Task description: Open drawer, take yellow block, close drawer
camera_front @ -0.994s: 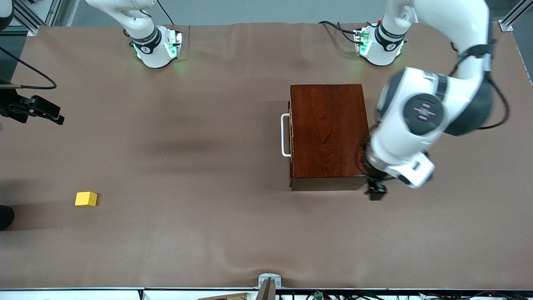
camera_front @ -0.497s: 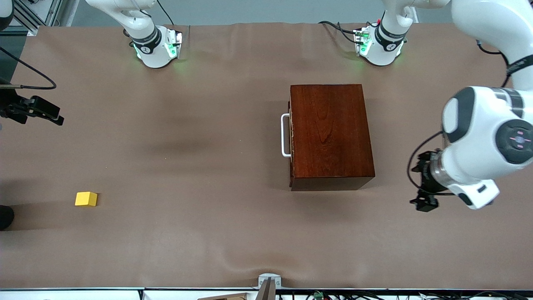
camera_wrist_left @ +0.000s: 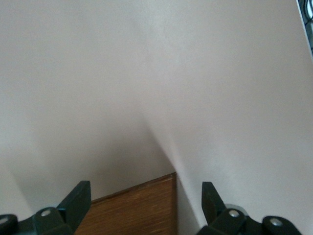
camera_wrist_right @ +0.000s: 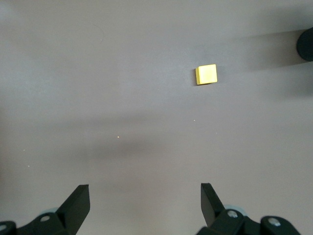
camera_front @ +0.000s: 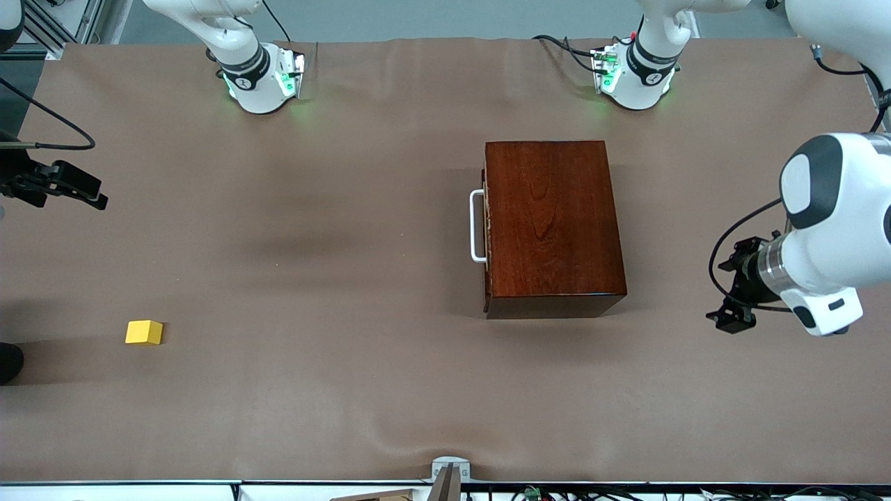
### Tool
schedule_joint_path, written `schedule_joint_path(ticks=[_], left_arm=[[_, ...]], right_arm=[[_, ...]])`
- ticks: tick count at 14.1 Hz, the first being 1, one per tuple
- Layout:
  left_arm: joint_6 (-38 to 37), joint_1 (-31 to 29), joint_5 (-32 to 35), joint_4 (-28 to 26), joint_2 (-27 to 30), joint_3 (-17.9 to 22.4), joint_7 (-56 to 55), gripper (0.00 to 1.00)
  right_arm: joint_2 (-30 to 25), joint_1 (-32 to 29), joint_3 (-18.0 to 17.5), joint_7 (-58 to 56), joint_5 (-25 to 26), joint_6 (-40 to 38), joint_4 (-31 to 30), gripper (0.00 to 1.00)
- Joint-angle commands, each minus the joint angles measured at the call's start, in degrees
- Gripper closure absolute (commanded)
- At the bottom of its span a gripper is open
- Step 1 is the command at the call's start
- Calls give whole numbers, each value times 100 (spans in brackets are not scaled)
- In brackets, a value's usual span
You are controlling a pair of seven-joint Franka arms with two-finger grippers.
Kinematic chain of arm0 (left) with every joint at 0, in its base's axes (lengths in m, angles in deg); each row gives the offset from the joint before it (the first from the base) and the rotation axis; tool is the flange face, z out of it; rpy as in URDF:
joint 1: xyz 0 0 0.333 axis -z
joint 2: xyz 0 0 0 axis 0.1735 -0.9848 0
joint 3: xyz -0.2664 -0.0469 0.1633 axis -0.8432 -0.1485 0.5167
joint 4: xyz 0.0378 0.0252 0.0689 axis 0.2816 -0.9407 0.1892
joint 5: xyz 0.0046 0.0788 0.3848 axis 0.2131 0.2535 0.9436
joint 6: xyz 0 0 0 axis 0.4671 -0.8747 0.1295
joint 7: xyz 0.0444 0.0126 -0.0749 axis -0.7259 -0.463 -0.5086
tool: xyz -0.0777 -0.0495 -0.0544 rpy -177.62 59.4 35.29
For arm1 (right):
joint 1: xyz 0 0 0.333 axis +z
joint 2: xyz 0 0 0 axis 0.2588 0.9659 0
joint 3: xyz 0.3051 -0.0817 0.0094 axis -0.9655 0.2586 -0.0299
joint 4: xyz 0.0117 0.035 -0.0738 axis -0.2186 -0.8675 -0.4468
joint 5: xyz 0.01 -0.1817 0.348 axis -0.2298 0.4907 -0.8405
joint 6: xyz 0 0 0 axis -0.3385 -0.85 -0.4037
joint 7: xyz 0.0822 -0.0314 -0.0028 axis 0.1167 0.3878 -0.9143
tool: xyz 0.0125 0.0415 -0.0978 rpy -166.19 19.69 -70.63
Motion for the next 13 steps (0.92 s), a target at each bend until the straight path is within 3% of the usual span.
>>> schedule_joint_path(ticks=[1,5,13], left_arm=[[358,-200,-76,-1074,810,-31,777,0],[974,-464,-76,-2156,1549,-31,1876,0],[826,-745,-76,-2528,2165,-31,4145,0]], right_arm=[[-124,20,-1,-38,-48,67,-143,0],[-124,20,-1,-38,-48,49,-143,0],[-124,47,-9,-38,-48,5,-143,0]])
